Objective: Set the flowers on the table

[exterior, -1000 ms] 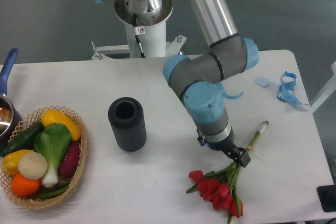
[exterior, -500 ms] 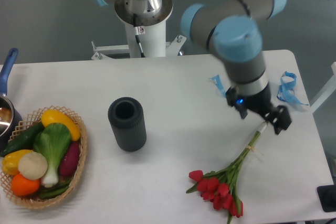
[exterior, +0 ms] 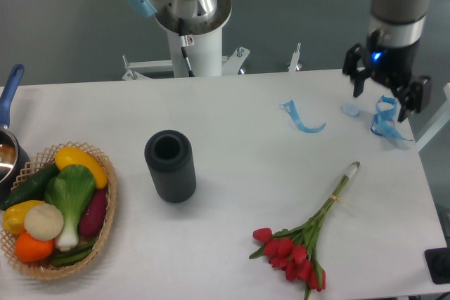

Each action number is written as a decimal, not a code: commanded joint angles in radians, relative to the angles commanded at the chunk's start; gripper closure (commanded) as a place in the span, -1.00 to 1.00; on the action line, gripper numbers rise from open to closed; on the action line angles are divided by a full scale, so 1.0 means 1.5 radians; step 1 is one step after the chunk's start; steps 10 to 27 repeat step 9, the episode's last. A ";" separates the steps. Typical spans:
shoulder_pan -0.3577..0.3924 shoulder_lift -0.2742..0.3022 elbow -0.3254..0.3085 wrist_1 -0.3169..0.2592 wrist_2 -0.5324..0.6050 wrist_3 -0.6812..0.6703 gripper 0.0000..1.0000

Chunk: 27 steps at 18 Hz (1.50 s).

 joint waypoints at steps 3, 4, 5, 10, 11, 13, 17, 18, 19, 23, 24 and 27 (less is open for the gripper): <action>0.030 0.027 -0.020 -0.025 0.002 0.083 -1.00; 0.042 0.036 -0.033 -0.024 0.001 0.112 -1.00; 0.048 0.038 -0.035 -0.025 -0.001 0.123 -1.00; 0.053 0.039 -0.037 -0.026 -0.005 0.125 -1.00; 0.053 0.039 -0.037 -0.026 -0.005 0.125 -1.00; 0.053 0.039 -0.037 -0.026 -0.005 0.125 -1.00; 0.053 0.039 -0.037 -0.026 -0.005 0.125 -1.00; 0.053 0.039 -0.037 -0.026 -0.005 0.125 -1.00; 0.053 0.039 -0.037 -0.026 -0.005 0.125 -1.00; 0.053 0.039 -0.037 -0.026 -0.005 0.125 -1.00; 0.053 0.039 -0.037 -0.026 -0.005 0.125 -1.00; 0.053 0.039 -0.037 -0.026 -0.005 0.125 -1.00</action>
